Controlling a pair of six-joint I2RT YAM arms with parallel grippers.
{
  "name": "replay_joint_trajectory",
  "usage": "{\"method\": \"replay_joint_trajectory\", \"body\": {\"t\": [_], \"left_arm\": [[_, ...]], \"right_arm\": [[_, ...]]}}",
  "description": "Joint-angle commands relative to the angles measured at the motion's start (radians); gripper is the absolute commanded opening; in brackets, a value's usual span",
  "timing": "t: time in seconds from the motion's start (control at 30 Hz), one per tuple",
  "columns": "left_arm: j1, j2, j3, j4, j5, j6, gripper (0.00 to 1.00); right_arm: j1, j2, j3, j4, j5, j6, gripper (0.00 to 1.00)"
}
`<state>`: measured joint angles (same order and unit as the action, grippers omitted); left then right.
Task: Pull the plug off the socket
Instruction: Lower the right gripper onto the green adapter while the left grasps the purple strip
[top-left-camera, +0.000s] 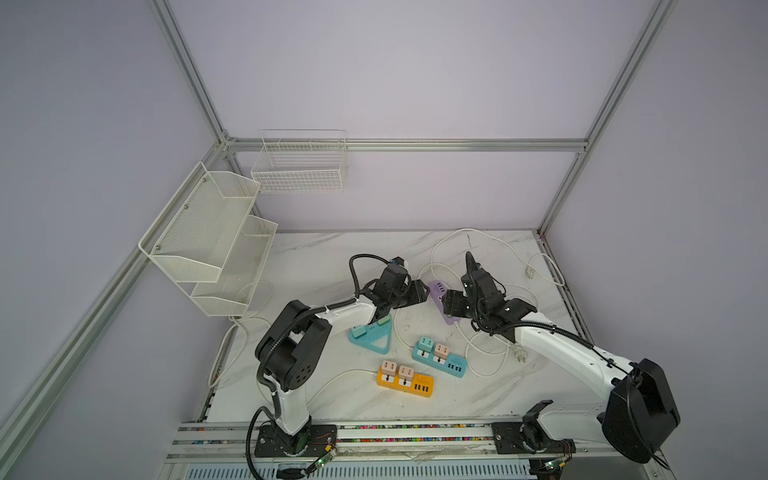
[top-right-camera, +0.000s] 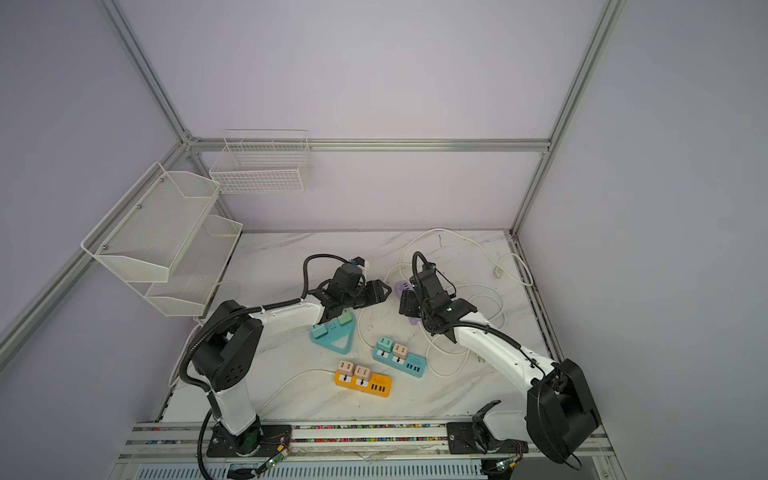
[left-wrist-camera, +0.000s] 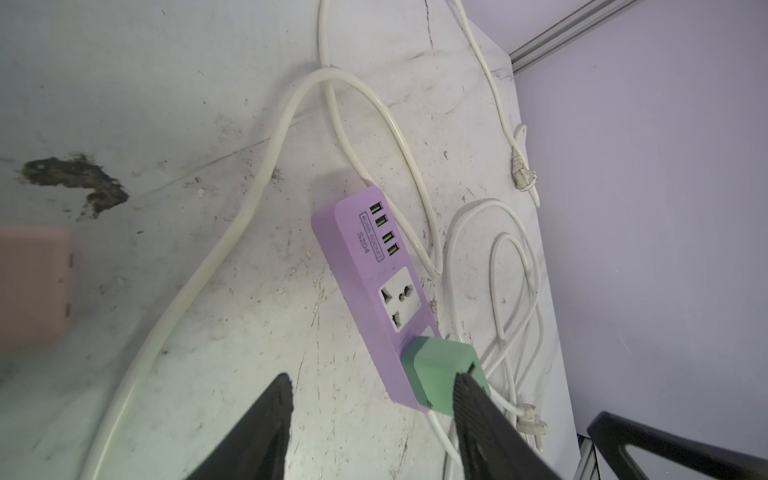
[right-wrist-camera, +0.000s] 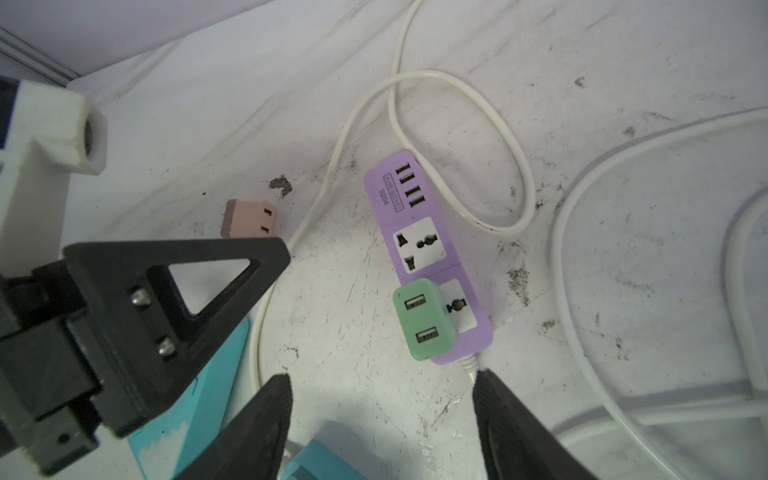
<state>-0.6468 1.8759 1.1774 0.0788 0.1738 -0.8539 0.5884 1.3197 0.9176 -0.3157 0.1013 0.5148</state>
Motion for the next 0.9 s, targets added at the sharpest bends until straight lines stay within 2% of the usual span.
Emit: {"method": "replay_joint_trajectory", "body": {"t": [0.0,0.13,0.47,0.87], "left_arm": [[-0.001,0.044,0.127,0.086,0.060,-0.007,0.61],[-0.006,0.095,0.157,0.107,0.083,0.013,0.60],[-0.007,0.203,0.223,0.111,0.141,0.036,0.55],[-0.007,0.266,0.271,0.087,0.176,0.071,0.48]], "right_arm": [[-0.002,0.016,-0.024,0.002,0.034,0.004,0.72],[-0.002,0.045,-0.028,0.026,0.013,-0.014,0.71],[-0.005,0.100,-0.025,0.051,0.052,-0.046,0.71],[-0.025,0.156,-0.029,0.080,0.049,-0.081,0.66]]}}
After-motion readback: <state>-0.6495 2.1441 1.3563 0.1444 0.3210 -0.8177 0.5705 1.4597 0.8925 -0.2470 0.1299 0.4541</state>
